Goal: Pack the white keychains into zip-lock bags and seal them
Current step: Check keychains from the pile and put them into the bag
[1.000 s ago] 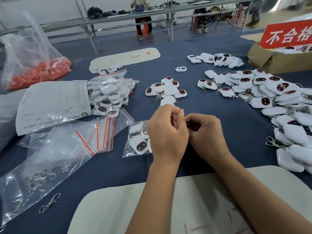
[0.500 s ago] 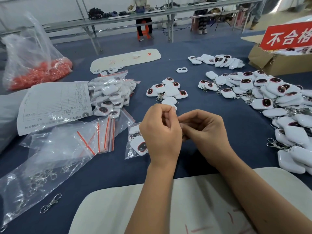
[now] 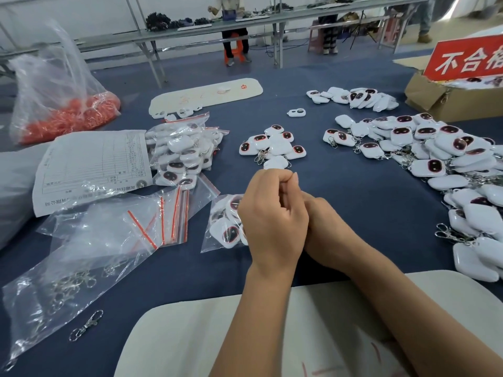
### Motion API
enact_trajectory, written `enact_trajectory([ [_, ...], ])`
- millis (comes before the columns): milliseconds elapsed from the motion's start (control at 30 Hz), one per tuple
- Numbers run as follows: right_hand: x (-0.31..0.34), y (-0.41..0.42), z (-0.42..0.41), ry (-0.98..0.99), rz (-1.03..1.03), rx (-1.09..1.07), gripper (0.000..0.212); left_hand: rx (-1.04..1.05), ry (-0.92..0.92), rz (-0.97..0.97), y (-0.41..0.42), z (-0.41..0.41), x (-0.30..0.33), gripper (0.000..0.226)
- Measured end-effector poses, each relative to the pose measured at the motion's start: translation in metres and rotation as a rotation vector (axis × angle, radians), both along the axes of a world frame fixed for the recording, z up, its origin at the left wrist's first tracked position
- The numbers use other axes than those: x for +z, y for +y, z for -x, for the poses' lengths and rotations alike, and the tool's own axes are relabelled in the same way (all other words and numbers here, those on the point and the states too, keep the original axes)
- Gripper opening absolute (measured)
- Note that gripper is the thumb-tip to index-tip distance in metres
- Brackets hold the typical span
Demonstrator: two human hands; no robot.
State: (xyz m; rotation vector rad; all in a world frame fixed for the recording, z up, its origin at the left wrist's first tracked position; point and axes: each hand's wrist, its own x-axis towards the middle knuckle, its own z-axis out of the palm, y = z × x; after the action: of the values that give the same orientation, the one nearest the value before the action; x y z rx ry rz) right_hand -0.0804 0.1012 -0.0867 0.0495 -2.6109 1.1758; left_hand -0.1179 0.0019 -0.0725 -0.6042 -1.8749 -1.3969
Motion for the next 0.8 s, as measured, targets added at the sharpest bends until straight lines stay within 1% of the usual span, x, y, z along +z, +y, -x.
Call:
enact_trajectory([
  [100,0.003,-0.001,-0.004,-0.009,0.023,0.041,0.015,0.017,0.013,-0.024,0.000,0.000,0.000,0.011],
  [200,0.007,-0.001,-0.007,0.150,0.202,-0.087,0.043,0.014,0.021,-0.036,0.001,0.000,-0.002,0.011],
  [267,0.008,-0.002,-0.007,0.212,0.191,-0.136,0.046,0.000,0.019,-0.029,0.003,0.000,-0.004,0.012],
  [367,0.006,-0.002,-0.003,0.260,0.104,-0.225,0.042,-0.017,-0.016,0.021,0.007,0.000,-0.005,0.013],
  [467,0.006,0.010,0.003,0.399,0.114,-0.410,0.025,-0.096,-0.148,0.092,0.009,0.002,-0.007,0.013],
  [500,0.007,0.020,0.006,0.418,0.109,-0.493,0.023,-0.135,-0.194,0.130,0.011,0.003,-0.009,0.013],
  [533,0.008,0.031,0.010,0.399,0.069,-0.579,0.026,-0.166,-0.226,0.179,0.013,0.003,-0.010,0.016],
  [567,0.008,0.044,0.015,0.336,-0.012,-0.661,0.029,-0.187,-0.243,0.238,0.015,0.002,-0.010,0.020],
  [633,0.006,0.073,0.026,0.129,-0.254,-0.794,0.033,-0.208,-0.276,0.363,0.020,-0.003,-0.012,0.023],
  [700,0.007,0.101,0.033,-0.114,-0.443,-0.917,0.042,-0.218,-0.318,0.460,0.023,-0.007,-0.014,0.019],
  [767,0.008,0.124,0.035,-0.297,-0.499,-0.973,0.051,-0.220,-0.355,0.484,0.025,-0.007,-0.017,0.017],
  [800,0.008,0.132,0.035,-0.346,-0.502,-0.975,0.051,-0.215,-0.366,0.479,0.024,-0.005,-0.017,0.017],
])
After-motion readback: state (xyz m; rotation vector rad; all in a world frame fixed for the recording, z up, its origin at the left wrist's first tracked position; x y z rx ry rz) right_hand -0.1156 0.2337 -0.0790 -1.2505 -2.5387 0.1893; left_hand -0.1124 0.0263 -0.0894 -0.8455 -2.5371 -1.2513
